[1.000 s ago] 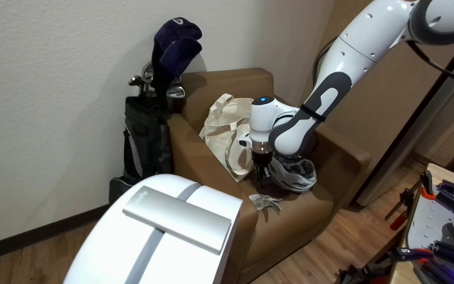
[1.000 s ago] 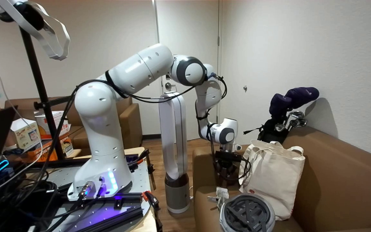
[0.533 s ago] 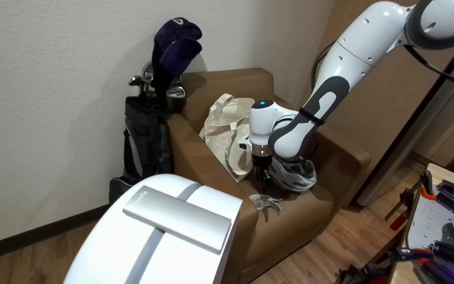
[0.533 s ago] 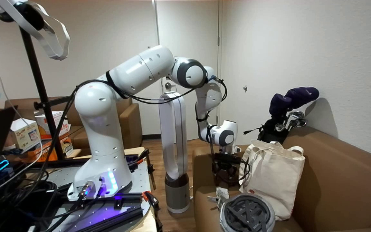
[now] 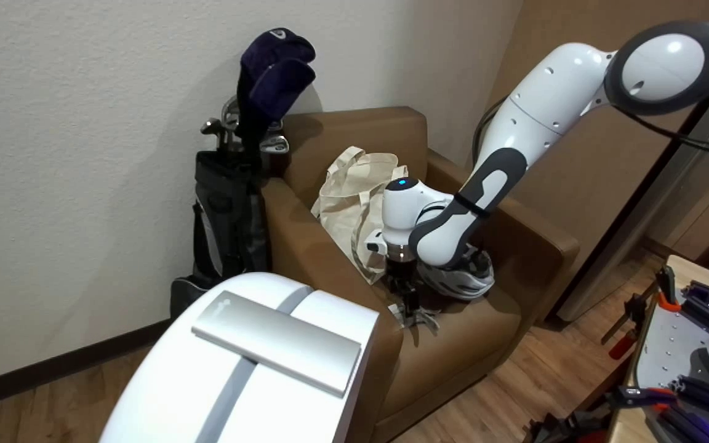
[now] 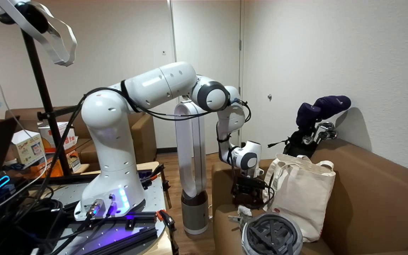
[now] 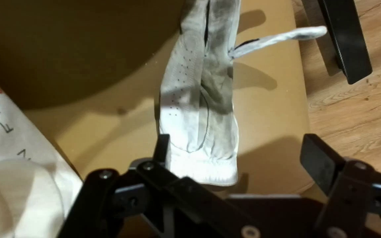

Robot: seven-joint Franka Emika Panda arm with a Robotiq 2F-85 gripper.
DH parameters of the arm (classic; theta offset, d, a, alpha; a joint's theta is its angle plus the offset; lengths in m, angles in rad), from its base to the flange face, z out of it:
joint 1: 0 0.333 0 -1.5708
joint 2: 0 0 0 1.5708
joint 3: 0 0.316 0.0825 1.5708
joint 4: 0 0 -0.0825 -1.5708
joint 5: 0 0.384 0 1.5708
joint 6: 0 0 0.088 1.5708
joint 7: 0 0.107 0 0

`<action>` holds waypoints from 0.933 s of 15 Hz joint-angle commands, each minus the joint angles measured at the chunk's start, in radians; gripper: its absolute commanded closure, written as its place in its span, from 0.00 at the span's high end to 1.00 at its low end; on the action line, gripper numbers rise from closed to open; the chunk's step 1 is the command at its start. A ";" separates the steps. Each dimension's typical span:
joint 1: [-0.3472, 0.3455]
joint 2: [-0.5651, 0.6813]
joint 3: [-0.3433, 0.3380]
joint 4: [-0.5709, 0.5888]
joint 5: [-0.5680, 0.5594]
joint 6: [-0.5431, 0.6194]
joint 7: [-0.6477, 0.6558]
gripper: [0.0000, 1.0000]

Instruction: Move the white object to the arm of the couch

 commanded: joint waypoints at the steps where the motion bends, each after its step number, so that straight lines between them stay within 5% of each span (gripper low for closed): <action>1: -0.005 0.081 0.028 0.098 0.013 -0.040 -0.077 1.00; 9: 0.013 0.243 0.019 0.276 0.013 -0.045 -0.150 1.00; 10: 0.015 0.256 0.018 0.293 0.014 -0.045 -0.159 0.75; 14: 0.016 0.216 0.013 0.255 0.018 -0.029 -0.167 0.53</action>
